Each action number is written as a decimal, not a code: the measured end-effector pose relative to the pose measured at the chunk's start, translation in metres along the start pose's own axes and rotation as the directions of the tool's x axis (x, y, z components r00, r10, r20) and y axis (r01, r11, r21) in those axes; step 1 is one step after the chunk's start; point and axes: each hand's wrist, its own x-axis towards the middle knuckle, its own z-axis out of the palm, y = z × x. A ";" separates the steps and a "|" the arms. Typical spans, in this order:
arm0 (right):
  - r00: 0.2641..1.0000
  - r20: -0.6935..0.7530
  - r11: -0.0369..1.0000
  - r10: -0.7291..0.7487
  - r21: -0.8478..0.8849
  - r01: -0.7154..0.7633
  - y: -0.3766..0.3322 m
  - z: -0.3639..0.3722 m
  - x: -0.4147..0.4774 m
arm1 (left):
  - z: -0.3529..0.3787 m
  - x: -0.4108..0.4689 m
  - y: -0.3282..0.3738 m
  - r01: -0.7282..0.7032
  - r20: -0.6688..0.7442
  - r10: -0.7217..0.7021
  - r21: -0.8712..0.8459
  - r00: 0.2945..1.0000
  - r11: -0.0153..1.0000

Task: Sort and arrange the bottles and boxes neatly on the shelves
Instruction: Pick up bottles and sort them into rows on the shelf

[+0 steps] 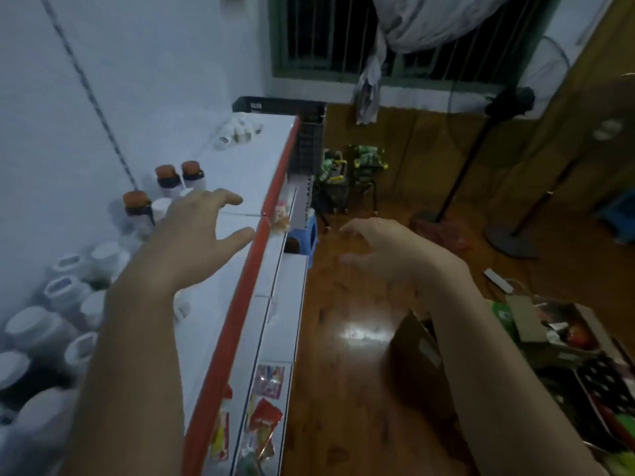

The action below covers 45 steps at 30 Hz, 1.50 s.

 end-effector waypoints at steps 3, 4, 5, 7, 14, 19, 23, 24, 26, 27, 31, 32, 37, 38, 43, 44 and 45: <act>0.997 0.046 0.998 0.055 -0.009 -0.055 0.026 -0.001 0.046 | 0.019 0.060 -0.007 -0.020 0.053 0.022 -0.037 0.998 0.999; 0.997 0.038 0.997 0.071 -0.005 -0.071 0.034 -0.002 0.063 | 0.025 0.081 -0.010 -0.019 0.066 0.022 -0.038 0.998 0.999; 0.996 0.030 0.997 0.080 0.001 -0.080 0.042 -0.002 0.077 | 0.032 0.098 -0.013 -0.017 0.079 0.019 -0.037 0.997 0.999; 0.996 0.045 0.997 0.077 0.011 -0.077 0.058 -0.004 0.114 | 0.045 0.137 -0.021 0.019 0.115 -0.014 -0.036 0.993 0.999; 0.998 0.063 0.999 -0.028 -0.027 0.030 0.119 -0.026 0.282 | 0.095 0.274 -0.053 0.190 0.243 -0.185 0.005 0.952 0.982; 0.972 0.129 0.980 -0.197 -0.009 0.200 0.142 -0.057 0.419 | 0.109 0.367 -0.071 0.349 0.236 -0.342 0.013 0.910 0.937; 0.931 0.190 0.949 -0.313 0.015 0.316 0.144 -0.070 0.511 | 0.116 0.415 -0.094 0.501 0.164 -0.492 -0.014 0.855 0.865; 0.917 0.215 0.940 -0.336 0.017 0.340 0.143 -0.070 0.529 | 0.120 0.421 -0.099 0.531 0.164 -0.522 -0.010 0.837 0.847; 0.887 0.232 0.915 -0.398 0.028 0.403 0.142 -0.068 0.563 | 0.129 0.434 -0.111 0.579 0.160 -0.572 0.004 0.805 0.815; 0.878 0.208 0.901 -0.431 0.048 0.431 0.142 -0.066 0.578 | 0.133 0.441 -0.119 0.598 0.146 -0.593 0.008 0.792 0.801; 0.866 -0.067 0.854 -0.495 0.147 0.499 0.142 -0.052 0.636 | 0.148 0.476 -0.152 0.652 -0.020 -0.654 -0.061 0.757 0.756; 0.863 -0.106 0.846 -0.494 0.170 0.505 0.141 -0.049 0.649 | 0.155 0.485 -0.158 0.657 -0.077 -0.665 -0.107 0.743 0.746; 0.830 -0.153 0.794 -0.536 0.242 0.557 0.136 -0.031 0.711 | 0.196 0.522 -0.173 0.747 -0.303 -0.756 -0.174 0.580 0.642; 0.832 -0.168 0.789 -0.529 0.264 0.555 0.136 -0.027 0.723 | 0.201 0.526 -0.178 0.755 -0.340 -0.758 -0.175 0.556 0.632; 0.833 -0.244 0.725 -0.497 0.410 0.553 0.131 -0.013 0.779 | 0.192 0.546 -0.203 0.749 -0.350 -0.783 -0.261 0.515 0.609; 0.820 -0.284 0.697 -0.497 0.433 0.572 0.129 -0.012 0.789 | 0.191 0.551 -0.205 0.728 -0.331 -0.771 -0.272 0.543 0.629; 0.805 -0.322 0.669 -0.498 0.448 0.593 0.125 -0.012 0.799 | 0.190 0.557 -0.205 0.707 -0.322 -0.750 -0.260 0.578 0.657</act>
